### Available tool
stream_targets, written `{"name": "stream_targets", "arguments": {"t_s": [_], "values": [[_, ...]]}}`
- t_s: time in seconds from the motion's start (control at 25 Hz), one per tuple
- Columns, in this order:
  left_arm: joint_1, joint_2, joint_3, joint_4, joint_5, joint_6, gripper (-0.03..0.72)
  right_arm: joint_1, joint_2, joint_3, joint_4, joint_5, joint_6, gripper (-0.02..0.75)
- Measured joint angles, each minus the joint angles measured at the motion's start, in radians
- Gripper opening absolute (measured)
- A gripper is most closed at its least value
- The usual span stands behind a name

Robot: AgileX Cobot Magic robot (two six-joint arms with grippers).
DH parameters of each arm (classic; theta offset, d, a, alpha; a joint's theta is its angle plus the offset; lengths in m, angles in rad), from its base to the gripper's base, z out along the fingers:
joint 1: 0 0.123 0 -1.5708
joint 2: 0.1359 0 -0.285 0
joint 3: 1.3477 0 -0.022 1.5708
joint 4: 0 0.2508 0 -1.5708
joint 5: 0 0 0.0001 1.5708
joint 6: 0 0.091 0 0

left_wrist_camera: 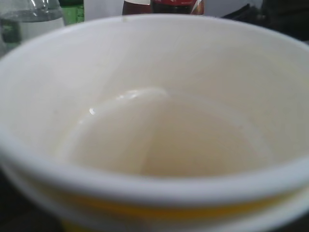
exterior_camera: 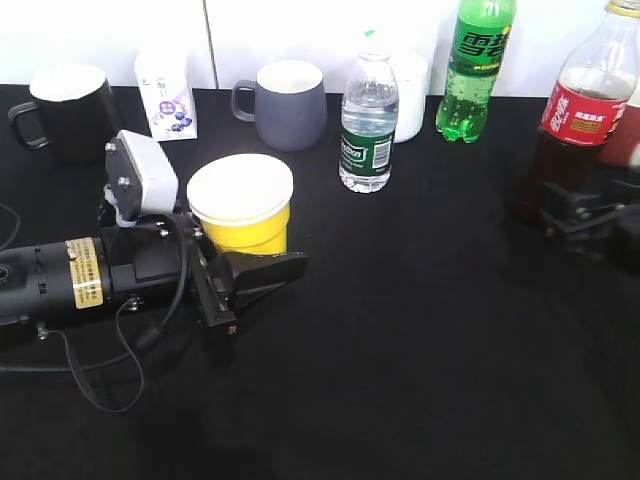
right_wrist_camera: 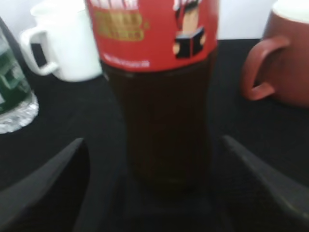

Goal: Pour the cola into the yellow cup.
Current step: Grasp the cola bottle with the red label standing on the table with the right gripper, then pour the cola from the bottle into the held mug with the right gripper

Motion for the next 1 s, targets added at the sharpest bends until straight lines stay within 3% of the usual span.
{"name": "stream_targets", "arguments": {"t_s": [0.36, 0.6, 0.92, 1.0], "values": [[0.000, 0.000, 0.000, 0.004, 0.000, 0.000, 0.438, 0.000, 0.109, -0.174, 0.001, -0.036, -0.005, 0.617], [0.000, 0.000, 0.000, 0.004, 0.000, 0.000, 0.438, 0.000, 0.128, -0.183, 0.004, -0.037, -0.005, 0.406], [0.000, 0.000, 0.000, 0.023, 0.034, 0.000, 0.438, 0.000, 0.107, -0.159, -0.004, -0.038, -0.004, 0.405], [-0.026, 0.000, -0.028, 0.033, 0.054, -0.010, 0.438, 0.000, 0.027, -0.111, -0.015, -0.012, -0.047, 0.405]]}}
